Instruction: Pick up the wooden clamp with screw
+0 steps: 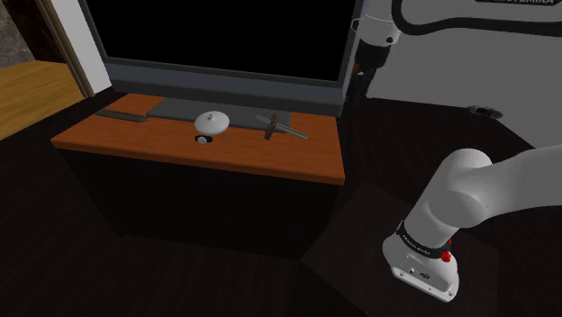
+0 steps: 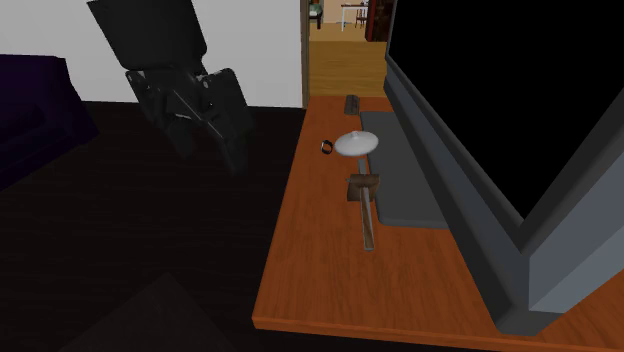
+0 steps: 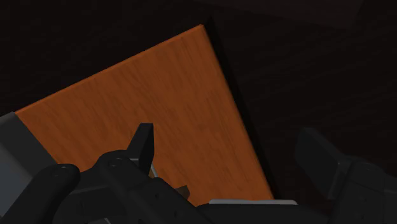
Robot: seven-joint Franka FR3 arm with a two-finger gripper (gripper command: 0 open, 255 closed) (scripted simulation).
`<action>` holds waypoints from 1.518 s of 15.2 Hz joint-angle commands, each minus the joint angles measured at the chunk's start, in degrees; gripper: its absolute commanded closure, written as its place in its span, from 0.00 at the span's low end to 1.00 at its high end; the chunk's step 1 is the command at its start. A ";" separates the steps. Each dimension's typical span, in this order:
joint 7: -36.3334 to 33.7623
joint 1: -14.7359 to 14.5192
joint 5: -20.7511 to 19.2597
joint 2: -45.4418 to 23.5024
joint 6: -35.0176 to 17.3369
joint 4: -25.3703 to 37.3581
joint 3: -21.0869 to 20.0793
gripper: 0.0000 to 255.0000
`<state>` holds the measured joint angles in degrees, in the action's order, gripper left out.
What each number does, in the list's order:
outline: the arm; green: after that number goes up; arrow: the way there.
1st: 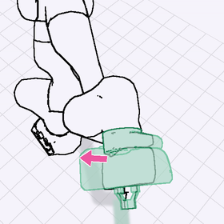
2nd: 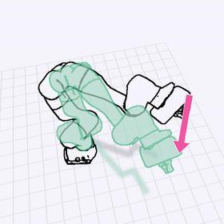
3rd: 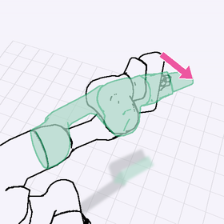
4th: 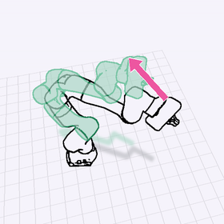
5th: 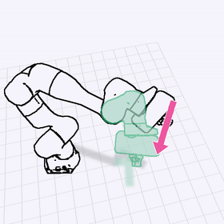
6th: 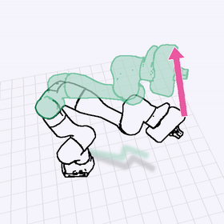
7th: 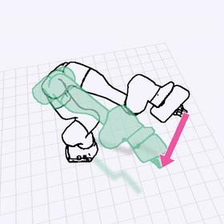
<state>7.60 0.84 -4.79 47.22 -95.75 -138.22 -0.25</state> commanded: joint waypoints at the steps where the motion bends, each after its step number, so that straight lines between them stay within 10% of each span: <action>1: 0.00 0.00 0.00 0.00 0.00 0.00 0.00 0.00; 14: 19.02 -3.40 0.78 -20.79 -27.64 -1.61 12.81 0.00; 23: 37.98 -8.42 12.99 -41.31 -40.38 7.30 20.11 0.00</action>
<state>42.72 -7.10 6.09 8.49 -134.83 -132.20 19.09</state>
